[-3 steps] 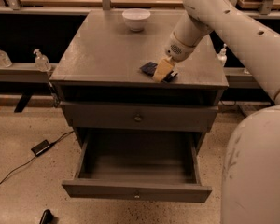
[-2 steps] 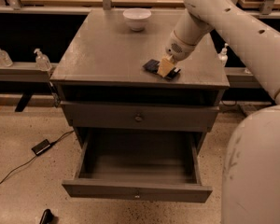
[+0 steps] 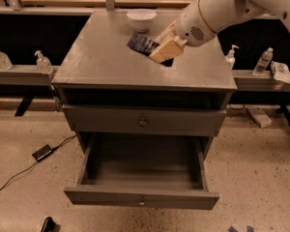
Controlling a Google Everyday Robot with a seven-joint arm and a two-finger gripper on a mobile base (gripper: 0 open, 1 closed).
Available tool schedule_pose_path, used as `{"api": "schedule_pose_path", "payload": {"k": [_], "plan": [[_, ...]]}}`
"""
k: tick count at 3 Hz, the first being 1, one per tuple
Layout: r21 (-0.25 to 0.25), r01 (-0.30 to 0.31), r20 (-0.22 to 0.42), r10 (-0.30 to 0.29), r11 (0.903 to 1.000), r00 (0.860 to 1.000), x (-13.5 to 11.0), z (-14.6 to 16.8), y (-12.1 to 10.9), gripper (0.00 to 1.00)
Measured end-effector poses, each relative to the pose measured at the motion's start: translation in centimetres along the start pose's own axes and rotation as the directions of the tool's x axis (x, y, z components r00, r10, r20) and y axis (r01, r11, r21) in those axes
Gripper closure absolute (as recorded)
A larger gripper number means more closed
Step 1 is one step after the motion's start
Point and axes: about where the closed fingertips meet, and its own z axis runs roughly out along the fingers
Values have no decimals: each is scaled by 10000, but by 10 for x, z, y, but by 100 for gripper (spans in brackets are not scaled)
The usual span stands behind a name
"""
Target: Place rxbar blueberry into middle drawer
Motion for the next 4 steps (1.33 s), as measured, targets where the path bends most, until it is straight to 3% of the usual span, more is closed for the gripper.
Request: {"api": "schedule_pose_path", "payload": {"k": [1, 2, 4], "plan": [[-66, 221, 183, -220, 9997, 9996, -4, -1, 4, 100], [-802, 595, 80, -590, 9950, 9982, -2, 17, 6, 100], [-2206, 1055, 621, -940, 9696, 9936, 64, 72, 50, 100]]}}
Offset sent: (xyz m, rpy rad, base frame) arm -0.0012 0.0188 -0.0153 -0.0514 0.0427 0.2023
